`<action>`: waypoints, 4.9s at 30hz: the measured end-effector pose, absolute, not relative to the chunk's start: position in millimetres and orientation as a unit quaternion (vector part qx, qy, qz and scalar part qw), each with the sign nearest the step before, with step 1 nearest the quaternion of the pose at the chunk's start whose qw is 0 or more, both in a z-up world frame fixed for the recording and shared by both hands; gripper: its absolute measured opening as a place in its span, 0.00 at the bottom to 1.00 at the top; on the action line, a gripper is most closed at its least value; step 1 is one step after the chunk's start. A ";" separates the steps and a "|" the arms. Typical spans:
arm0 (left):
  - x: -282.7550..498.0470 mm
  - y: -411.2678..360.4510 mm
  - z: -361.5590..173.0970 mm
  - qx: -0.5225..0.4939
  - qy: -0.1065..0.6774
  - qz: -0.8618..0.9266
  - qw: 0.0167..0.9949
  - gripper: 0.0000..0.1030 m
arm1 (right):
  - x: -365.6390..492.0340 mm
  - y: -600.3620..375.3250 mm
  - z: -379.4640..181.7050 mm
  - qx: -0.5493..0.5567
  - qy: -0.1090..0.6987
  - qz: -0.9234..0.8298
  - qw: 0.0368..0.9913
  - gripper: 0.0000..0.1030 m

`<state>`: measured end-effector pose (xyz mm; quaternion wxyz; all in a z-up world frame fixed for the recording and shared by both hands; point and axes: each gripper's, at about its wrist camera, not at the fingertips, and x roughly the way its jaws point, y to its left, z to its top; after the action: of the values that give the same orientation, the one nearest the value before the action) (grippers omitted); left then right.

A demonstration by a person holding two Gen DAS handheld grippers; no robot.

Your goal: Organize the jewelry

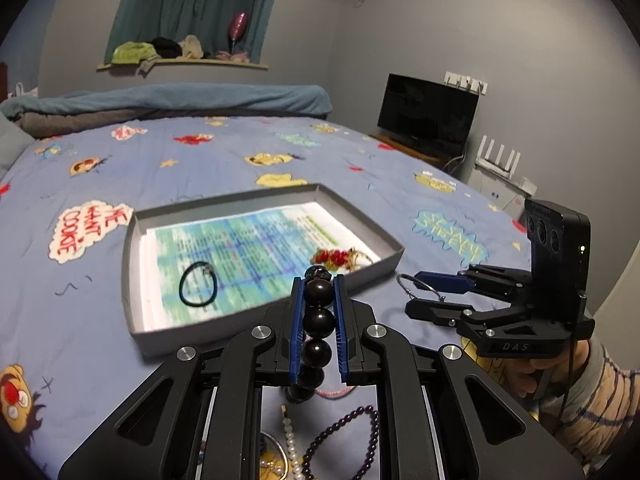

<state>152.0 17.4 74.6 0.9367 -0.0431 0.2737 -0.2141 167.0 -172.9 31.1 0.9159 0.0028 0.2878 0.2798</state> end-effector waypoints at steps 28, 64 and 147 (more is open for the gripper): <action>230.7 22.4 90.5 -0.057 0.281 -0.192 0.939 0.14 | 273.2 -159.9 50.4 0.025 0.324 0.247 0.913 0.45; 273.8 21.5 37.3 0.019 0.343 -0.092 0.935 0.42 | 311.2 -143.2 23.3 -0.019 0.355 0.207 0.912 0.56; 153.8 7.2 -5.6 0.046 0.404 -0.143 0.902 0.10 | 198.7 -133.7 -5.5 -0.018 0.366 0.277 0.888 0.14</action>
<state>153.8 7.2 -5.6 0.9022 0.0456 0.4045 -0.1425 198.7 -133.7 -5.5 0.8882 -0.0182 0.3658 0.2773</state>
